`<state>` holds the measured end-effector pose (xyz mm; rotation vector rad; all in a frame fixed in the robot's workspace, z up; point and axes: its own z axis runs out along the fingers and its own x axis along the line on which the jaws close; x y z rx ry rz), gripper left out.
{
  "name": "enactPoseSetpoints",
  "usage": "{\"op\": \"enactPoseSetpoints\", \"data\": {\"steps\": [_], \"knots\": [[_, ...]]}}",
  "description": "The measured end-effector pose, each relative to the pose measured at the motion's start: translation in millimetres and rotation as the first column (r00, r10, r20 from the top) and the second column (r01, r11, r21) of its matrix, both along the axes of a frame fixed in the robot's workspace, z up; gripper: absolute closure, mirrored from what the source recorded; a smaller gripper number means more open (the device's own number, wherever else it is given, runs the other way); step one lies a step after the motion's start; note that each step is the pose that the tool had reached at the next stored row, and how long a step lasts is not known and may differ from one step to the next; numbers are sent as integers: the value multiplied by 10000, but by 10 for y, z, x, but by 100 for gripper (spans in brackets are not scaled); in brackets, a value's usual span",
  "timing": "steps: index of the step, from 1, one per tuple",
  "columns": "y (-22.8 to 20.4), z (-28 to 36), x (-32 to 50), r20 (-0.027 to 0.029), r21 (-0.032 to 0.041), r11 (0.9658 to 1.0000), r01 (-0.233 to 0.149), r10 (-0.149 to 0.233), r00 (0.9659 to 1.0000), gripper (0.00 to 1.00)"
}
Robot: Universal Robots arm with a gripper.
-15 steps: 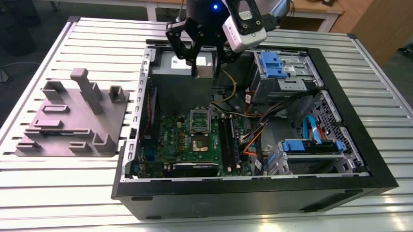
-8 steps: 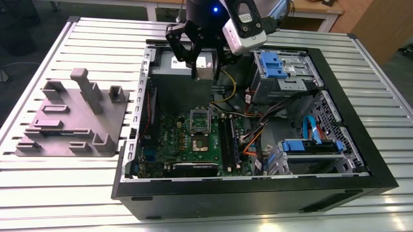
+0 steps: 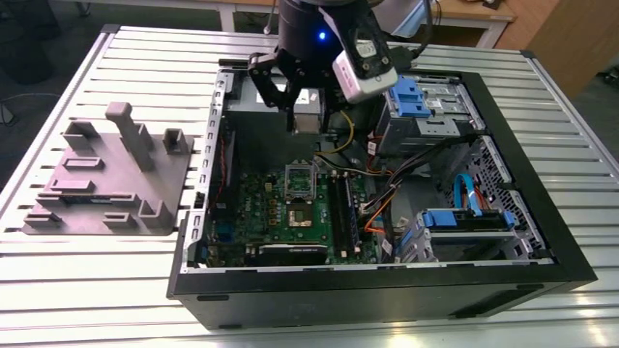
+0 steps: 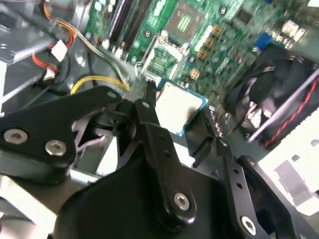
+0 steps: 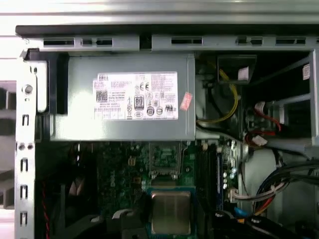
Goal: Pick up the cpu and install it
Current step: 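Place the cpu into insertion slot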
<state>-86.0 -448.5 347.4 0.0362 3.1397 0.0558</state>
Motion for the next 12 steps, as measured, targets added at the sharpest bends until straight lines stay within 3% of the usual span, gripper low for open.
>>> {"op": "enactPoseSetpoints", "data": {"steps": [3,4,12], "knots": [[-108,-55,0,-1,1,10000,-3,3,10000,53],[-126,-74,0,1,3,10000,-2,2,10000,53],[-130,-219,11,-1,2,10000,-2,2,10000,53]]}}
